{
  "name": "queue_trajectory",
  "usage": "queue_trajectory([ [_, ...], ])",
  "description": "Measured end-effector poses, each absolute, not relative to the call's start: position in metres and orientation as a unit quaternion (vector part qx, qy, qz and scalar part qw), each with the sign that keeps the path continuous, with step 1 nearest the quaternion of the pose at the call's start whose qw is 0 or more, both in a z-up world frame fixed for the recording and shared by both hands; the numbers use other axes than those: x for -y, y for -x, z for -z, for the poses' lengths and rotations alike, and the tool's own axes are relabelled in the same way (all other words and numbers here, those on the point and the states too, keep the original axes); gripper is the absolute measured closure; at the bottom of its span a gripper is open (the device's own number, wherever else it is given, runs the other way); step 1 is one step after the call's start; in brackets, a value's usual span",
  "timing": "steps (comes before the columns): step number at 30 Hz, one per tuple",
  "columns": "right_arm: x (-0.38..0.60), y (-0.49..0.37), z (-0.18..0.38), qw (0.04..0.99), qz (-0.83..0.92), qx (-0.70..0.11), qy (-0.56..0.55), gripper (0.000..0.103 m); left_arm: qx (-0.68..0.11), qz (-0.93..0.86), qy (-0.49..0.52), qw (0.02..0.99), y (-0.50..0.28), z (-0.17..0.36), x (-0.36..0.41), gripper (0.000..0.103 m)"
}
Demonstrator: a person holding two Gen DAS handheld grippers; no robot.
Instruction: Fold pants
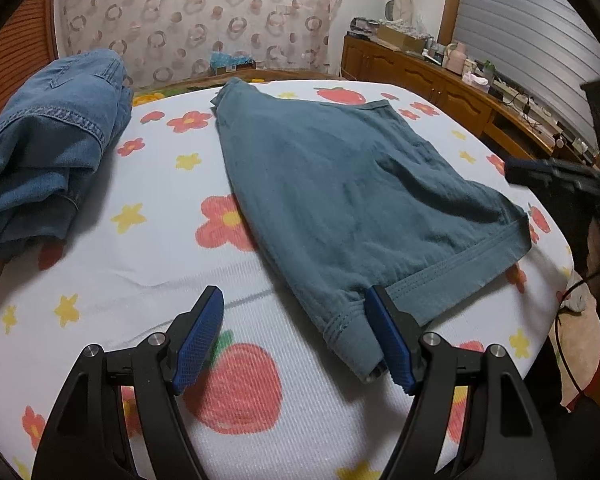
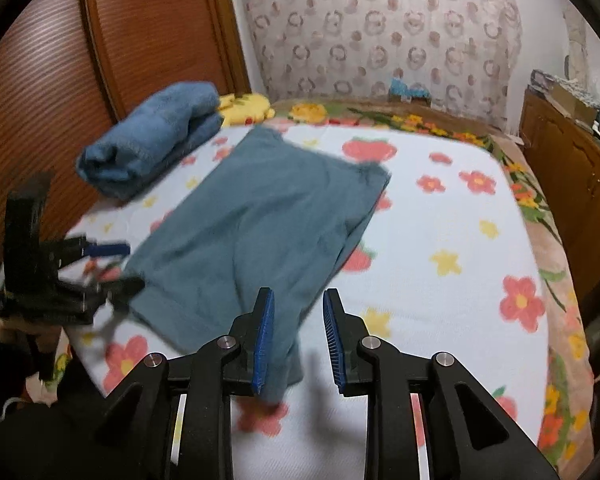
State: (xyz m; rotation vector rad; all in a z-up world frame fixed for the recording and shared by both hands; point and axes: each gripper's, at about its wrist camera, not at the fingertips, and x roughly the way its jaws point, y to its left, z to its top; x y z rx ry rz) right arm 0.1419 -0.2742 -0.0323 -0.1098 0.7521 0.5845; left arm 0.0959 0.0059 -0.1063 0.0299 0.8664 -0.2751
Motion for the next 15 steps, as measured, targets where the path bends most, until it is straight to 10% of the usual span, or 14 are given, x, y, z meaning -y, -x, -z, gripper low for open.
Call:
queue_trajectory([
  [15,0.233,-0.282,0.064,0.871,-0.265,-0.406,0.079,0.069,-0.397,0.126,0.002,0.909,-0.09,0.108,-0.007,0.029],
])
